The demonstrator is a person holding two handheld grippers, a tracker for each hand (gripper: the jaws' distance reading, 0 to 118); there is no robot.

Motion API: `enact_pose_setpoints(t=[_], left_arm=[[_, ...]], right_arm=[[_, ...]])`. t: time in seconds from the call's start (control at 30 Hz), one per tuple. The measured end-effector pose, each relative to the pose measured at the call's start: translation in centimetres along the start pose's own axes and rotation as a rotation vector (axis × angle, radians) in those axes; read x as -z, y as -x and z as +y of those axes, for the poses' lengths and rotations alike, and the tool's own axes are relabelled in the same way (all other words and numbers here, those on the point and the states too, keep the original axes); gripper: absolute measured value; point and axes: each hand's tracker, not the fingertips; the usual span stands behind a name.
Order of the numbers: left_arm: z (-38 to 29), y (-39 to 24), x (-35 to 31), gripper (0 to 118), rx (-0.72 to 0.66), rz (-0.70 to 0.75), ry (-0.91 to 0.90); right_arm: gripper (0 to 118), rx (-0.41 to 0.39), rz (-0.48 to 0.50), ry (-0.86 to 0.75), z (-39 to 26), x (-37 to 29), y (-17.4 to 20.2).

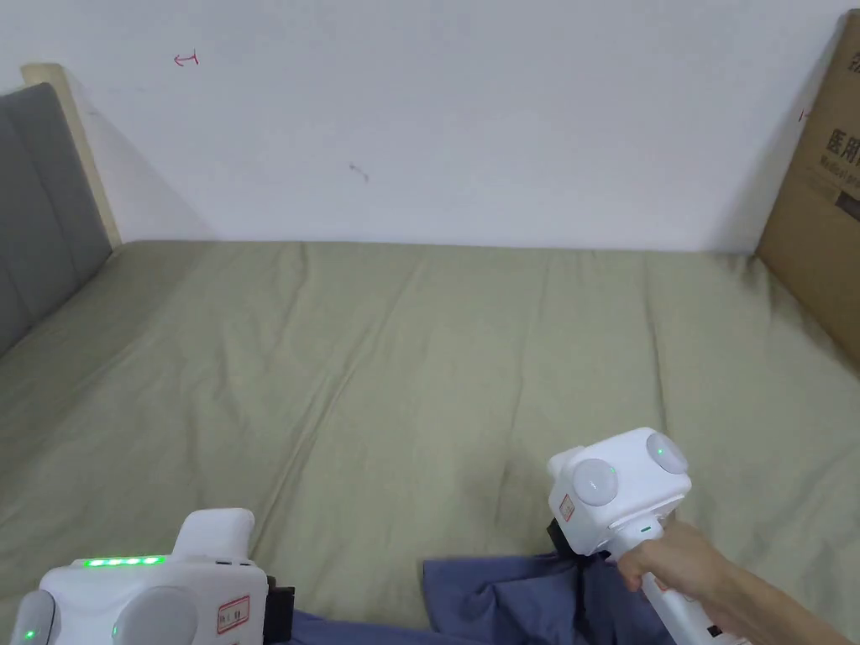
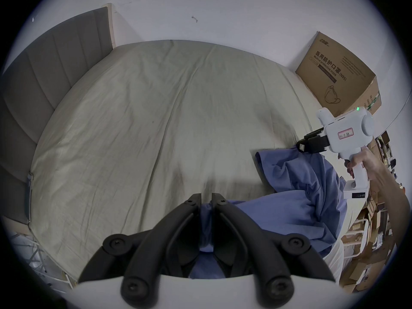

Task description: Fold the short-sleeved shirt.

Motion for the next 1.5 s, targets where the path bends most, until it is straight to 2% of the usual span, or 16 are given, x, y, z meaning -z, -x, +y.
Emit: enact_pose_setpoints(t=[0.1,0.23,0.4,0.67,0.77,0.83,1.1,1.23,1.3,1.37,1.43,1.5], left_arm=[[0.2,0.1,-0.7,8,0.006,0.005,-0.002],[1.3,0.0,-2.6,8,0.025,0.038,-0.046],[4.7,-0.4,-5.9,8,0.048,0.065,-0.151],[12.2,-1.0,-11.1,8,0.077,0.156,-0.32],[15.3,-1.3,-12.7,8,0.106,0.223,-0.385],[17.6,-1.3,-13.7,8,0.105,0.216,-0.406],[28.8,-2.0,-15.5,7,0.155,0.26,-0.517],[34.4,-1.4,-16.6,7,0.122,0.262,-0.581],[36.7,-1.0,-17.4,7,0.122,0.267,-0.625],[38.8,-0.6,-18.4,7,0.116,0.265,-0.645],[40.5,-0.1,-19.6,7,0.02,0.25,-0.677],[41.8,-0.2,-20.7,7,0.057,0.247,-0.687]], right_arm=[[3,0.103,0.017,-0.046,-0.7,-1.5,-1.3],[3,0.175,0.017,-0.149,-1.8,-6.3,-3.5],[3,0.341,0.015,-0.316,-3.0,-14.6,-9.0],[3,0.561,-0.046,-0.558,-5.9,-28.7,-16.4],[3,0.64,-0.058,-0.64,-5.5,-32.0,-20.2],[3,0.689,-0.026,-0.693,-5.1,-34.2,-21.5],[3,0.682,-0.044,-0.794,1.4,-40.8,-23.9],[3,0.661,-0.072,-0.848,5.8,-44.5,-23.7],[3,0.68,-0.062,-0.886,7.7,-46.4,-23.7],[3,0.74,-0.035,-0.943,9.1,-48.2,-23.3],[3,0.709,-0.035,-0.956,10.5,-49.9,-22.7],[3,0.667,-0.101,-0.978,11.4,-51.4,-22.0]])
